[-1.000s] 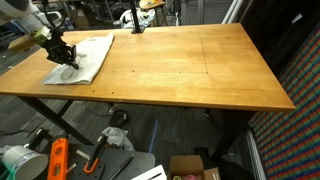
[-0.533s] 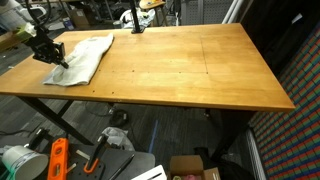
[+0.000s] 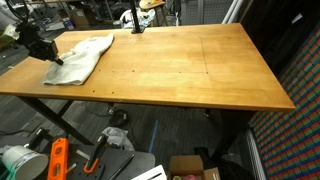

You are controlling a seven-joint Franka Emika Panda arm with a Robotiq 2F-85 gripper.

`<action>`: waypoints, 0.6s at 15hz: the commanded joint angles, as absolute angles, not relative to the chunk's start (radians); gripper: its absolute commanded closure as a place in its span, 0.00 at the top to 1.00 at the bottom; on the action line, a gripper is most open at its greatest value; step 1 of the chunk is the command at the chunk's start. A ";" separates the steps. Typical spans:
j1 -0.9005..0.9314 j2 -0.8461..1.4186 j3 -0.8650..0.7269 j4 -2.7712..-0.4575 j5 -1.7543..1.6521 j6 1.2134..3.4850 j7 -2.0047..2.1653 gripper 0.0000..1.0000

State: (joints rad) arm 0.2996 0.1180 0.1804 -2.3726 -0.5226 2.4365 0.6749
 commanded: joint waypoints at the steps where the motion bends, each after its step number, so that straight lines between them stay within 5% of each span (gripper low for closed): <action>1: 0.324 0.184 0.168 -2.283 -0.615 2.382 0.843 0.02; 9: 0.336 0.263 0.179 -2.223 -0.592 2.316 0.824 0.02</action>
